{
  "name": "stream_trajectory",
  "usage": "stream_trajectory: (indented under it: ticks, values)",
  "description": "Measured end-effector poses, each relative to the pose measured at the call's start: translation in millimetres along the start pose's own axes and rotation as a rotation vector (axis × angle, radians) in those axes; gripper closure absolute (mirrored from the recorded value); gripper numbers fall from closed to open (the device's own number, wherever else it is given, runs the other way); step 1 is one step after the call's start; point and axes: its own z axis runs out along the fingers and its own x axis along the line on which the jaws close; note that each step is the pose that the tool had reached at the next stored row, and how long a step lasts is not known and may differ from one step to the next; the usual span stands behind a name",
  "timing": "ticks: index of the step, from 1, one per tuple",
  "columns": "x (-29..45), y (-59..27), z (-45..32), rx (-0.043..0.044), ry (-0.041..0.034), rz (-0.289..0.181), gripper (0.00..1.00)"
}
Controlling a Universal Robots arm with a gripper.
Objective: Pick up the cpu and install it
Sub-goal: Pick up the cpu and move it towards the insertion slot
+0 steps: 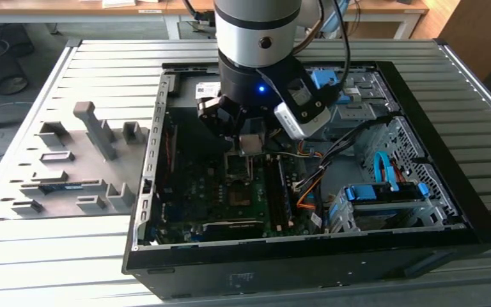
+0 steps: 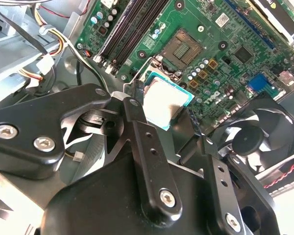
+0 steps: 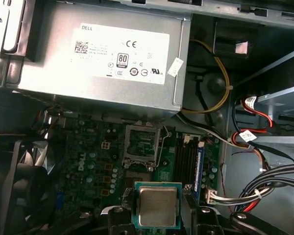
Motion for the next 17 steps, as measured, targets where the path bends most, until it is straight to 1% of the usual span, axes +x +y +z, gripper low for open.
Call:
stream_trajectory:
  ticks: [6, 17]
  values:
    - [0.1, -0.3, 3.3, -0.0002, 0.0001, 0.0, 0.53]
    - [0.1, -0.2, 3.5, 0.0031, 0.0004, 0.0, 0.53]
